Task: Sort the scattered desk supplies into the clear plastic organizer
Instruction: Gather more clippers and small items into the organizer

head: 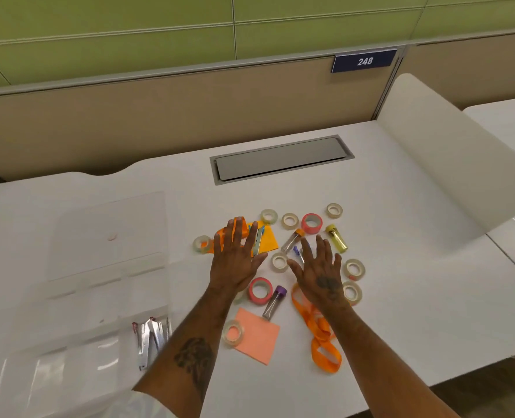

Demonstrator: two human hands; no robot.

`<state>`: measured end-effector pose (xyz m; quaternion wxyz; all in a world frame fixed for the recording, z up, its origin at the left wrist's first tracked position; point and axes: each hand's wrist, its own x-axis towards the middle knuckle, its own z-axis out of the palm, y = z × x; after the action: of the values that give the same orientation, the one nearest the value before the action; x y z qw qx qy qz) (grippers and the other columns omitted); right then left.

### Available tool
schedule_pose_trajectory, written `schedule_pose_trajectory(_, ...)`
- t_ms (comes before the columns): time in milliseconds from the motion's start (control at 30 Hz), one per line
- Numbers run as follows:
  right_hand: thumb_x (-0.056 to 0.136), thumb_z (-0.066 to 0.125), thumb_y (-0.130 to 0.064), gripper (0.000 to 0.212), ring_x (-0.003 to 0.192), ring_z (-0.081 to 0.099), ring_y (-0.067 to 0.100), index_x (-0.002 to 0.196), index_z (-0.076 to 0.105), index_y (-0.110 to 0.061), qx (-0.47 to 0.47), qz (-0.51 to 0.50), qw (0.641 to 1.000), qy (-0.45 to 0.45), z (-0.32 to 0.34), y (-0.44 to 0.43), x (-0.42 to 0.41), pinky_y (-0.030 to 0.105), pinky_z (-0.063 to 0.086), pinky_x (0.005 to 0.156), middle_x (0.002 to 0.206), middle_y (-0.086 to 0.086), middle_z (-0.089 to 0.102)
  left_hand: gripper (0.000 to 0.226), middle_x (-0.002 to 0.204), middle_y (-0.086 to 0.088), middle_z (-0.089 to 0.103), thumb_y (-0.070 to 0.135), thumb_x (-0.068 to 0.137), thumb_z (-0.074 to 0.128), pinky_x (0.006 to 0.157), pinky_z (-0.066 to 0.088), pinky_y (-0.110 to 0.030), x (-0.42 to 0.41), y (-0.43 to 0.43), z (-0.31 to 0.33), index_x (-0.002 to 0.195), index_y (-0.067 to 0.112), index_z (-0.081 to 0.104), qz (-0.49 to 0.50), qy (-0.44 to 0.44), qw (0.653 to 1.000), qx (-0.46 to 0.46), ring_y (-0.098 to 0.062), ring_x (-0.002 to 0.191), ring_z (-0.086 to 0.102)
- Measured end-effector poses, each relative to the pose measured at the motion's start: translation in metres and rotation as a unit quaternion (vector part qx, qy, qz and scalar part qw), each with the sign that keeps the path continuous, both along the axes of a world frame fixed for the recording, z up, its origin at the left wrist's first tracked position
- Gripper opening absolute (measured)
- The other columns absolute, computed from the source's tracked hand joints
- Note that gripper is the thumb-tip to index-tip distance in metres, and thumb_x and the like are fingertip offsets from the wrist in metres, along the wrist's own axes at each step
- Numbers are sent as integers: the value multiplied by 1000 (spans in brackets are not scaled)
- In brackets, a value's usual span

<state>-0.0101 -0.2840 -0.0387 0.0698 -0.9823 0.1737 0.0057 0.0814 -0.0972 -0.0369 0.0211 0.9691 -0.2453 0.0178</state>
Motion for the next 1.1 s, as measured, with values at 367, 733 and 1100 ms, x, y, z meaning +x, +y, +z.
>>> schedule_pose_trajectory(367, 91, 51, -50, 55, 108, 52, 26, 133, 45, -16, 57, -9, 998, 22, -8, -23, 25, 35, 46, 82, 121, 8, 54, 78, 161, -12, 17, 67, 95, 24, 118, 18, -51, 22, -33, -6, 156, 21, 8, 43, 79, 996, 20, -33, 147, 18)
schedule_pose_trajectory(733, 95, 49, -30, 36, 91, 58, 28, 125, 55, -12, 151, 16, 988, -30, -1, -38, 30, 36, 48, 75, 104, 11, 57, 66, 143, -14, 44, 59, 97, 36, 103, 40, -48, 45, -55, 4, 144, 13, 32, 88, 122, 988, 24, -32, 127, 47)
schedule_pose_trajectory(1100, 95, 54, -31, 39, 96, 62, 26, 128, 55, -10, 160, 13, 982, -100, 1, -54, 25, 34, 54, 76, 112, 12, 62, 49, 155, -15, 28, 45, 98, 48, 89, 52, -39, 53, -64, -4, 139, 19, 43, 111, 169, 979, 30, -31, 119, 56)
